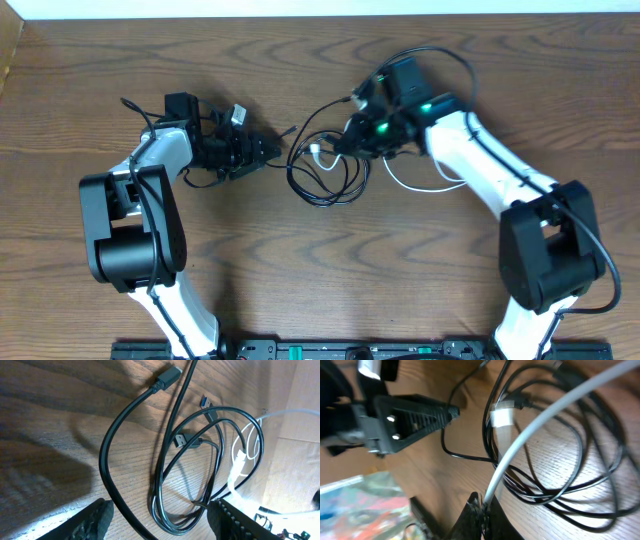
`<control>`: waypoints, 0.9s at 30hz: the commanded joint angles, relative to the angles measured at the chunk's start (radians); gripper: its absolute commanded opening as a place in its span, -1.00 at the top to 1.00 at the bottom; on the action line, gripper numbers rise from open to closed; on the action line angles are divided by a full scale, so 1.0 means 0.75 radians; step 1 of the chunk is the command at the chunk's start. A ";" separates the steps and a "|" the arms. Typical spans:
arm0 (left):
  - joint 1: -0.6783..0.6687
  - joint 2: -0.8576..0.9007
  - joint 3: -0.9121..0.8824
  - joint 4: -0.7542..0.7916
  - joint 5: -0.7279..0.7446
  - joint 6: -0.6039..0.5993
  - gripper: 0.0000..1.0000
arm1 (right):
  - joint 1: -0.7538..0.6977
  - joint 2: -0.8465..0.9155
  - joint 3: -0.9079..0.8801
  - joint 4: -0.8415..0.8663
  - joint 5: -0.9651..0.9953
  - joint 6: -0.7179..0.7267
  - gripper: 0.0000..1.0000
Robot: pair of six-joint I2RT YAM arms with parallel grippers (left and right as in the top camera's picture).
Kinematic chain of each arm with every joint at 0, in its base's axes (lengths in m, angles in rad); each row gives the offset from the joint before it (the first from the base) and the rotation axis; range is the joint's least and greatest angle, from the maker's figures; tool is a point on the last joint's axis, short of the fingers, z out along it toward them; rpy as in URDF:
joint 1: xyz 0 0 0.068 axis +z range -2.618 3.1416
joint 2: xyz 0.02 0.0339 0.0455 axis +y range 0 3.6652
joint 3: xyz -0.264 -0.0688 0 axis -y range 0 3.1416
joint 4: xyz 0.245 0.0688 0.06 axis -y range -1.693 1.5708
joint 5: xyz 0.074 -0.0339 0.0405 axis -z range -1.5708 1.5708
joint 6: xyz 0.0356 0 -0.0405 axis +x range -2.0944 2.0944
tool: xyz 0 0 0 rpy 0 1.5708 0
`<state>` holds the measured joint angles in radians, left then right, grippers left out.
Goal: Untangle cables
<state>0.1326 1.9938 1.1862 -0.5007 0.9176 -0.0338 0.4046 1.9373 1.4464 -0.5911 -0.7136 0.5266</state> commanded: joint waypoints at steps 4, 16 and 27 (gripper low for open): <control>0.001 -0.022 -0.006 -0.008 0.006 -0.009 -0.30 | -0.195 0.015 -0.004 -0.042 -0.083 -0.071 0.98; 0.001 -0.022 -0.006 -0.008 0.006 -0.009 -0.31 | -0.348 0.015 -0.004 -0.294 0.581 -0.071 0.98; 0.001 -0.022 -0.006 -0.008 0.006 -0.009 -0.31 | -0.349 0.016 -0.004 -0.294 1.024 -0.065 0.98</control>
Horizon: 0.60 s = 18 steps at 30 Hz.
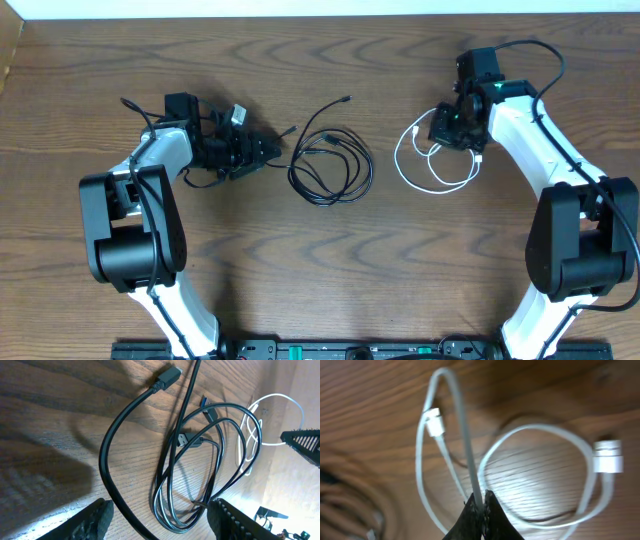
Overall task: Untangle cables
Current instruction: 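Drag the white cable right, away from the black cables, with right gripper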
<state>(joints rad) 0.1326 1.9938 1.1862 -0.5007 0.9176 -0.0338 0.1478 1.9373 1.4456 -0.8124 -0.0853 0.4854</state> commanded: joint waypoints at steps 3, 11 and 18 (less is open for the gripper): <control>0.001 -0.022 -0.006 -0.008 0.006 -0.009 -0.31 | -0.007 0.016 -0.003 -0.005 0.250 -0.010 0.98; 0.001 -0.022 -0.006 -0.008 0.006 -0.009 -0.30 | -0.010 0.016 -0.003 -0.062 0.370 -0.002 0.94; 0.001 -0.022 -0.006 -0.008 0.006 -0.009 -0.30 | -0.009 0.016 -0.003 -0.213 0.369 0.125 0.81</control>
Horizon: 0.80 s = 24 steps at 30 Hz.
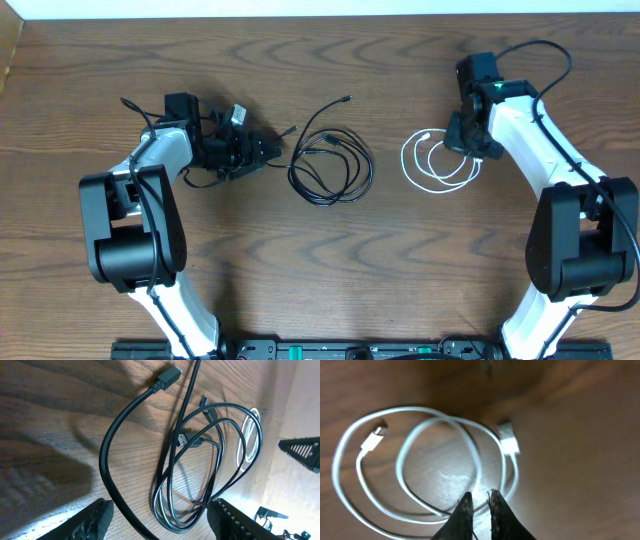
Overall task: Untangle cables
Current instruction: 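Drag the white cable right, away from the black cables, with right gripper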
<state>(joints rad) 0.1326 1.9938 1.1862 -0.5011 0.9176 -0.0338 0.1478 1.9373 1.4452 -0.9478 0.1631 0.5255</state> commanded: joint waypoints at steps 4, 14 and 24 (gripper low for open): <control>0.001 -0.022 -0.006 -0.007 0.006 -0.009 -0.30 | -0.013 0.016 -0.003 -0.127 0.006 0.173 0.92; 0.001 -0.022 -0.006 -0.007 0.006 -0.009 -0.31 | -0.001 0.016 -0.069 -0.146 -0.126 0.218 -0.99; 0.001 -0.022 -0.006 -0.007 0.006 -0.013 -0.30 | -0.007 0.016 -0.360 0.181 -0.116 0.518 -0.44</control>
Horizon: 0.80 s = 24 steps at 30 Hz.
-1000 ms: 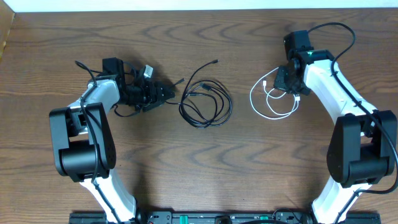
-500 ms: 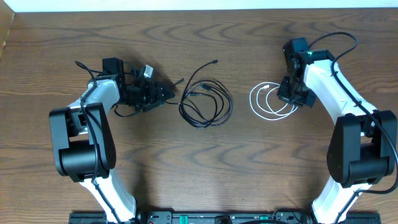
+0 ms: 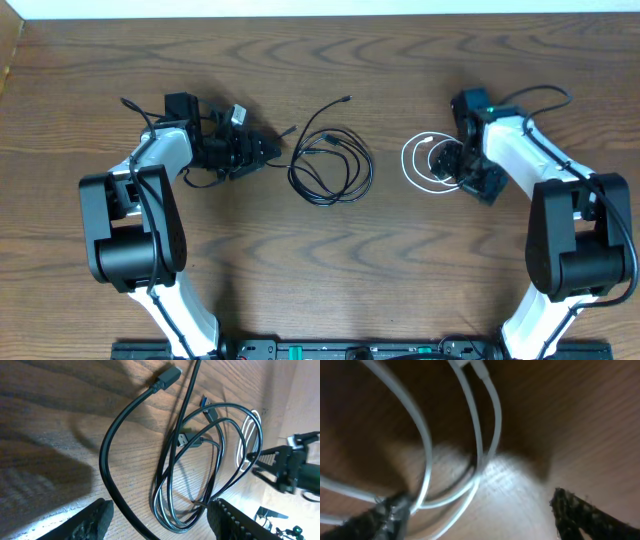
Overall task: Untangle cables
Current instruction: 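Drag the white cable right, away from the black cables, with right gripper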
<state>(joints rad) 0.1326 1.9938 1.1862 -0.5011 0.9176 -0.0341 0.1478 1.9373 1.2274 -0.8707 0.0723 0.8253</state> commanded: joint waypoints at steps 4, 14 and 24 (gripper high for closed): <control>0.001 -0.022 -0.006 -0.007 0.006 -0.012 -0.31 | -0.019 0.016 -0.100 0.126 -0.006 0.121 0.21; 0.001 -0.022 -0.006 -0.007 0.006 -0.012 -0.31 | -0.044 0.015 -0.100 0.184 -0.005 0.060 0.98; 0.001 -0.022 -0.006 -0.007 0.006 -0.012 -0.31 | -0.153 -0.021 -0.066 0.535 -0.296 -0.220 0.98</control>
<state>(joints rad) 0.1326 1.9938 1.1862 -0.5007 0.9176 -0.0341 0.0822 1.9232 1.1709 -0.5198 -0.0105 0.7799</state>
